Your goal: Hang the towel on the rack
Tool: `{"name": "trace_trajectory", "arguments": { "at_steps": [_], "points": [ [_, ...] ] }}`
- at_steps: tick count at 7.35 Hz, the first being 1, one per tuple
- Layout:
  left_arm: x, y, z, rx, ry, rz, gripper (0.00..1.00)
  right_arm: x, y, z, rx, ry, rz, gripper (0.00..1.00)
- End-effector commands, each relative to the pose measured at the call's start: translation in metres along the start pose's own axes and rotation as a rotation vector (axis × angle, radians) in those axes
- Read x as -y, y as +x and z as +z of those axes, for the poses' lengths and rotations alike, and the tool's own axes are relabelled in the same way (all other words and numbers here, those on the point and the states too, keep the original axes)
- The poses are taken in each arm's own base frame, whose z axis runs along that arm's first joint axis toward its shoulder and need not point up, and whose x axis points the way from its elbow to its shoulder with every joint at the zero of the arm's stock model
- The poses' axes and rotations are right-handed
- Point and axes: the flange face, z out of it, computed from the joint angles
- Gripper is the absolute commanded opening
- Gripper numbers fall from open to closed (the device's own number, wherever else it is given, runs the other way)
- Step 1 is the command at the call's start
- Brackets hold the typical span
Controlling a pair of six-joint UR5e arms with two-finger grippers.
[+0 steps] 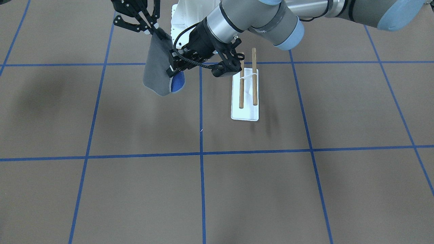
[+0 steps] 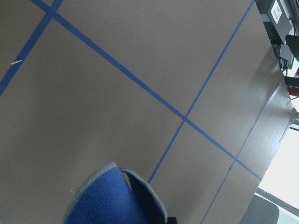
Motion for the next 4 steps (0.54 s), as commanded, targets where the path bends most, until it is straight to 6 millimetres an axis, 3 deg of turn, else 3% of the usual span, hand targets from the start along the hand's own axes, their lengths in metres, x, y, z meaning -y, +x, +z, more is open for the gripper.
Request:
{"name": "trace_trajectory", "arguments": {
  "at_steps": [1,2,4],
  "points": [
    [-0.01,0.007,-0.017,0.019,0.012,-0.005,0.0,-0.012,0.028,-0.003,-0.054,-0.024,0.078,1.0],
    [-0.021,0.011,-0.034,0.019,0.015,-0.004,0.0,-0.018,0.062,-0.007,-0.125,-0.042,0.097,1.0],
    [-0.032,-0.012,-0.063,0.051,-0.002,-0.015,0.0,-0.013,0.132,-0.028,-0.228,-0.123,0.029,1.0]
  ]
}}
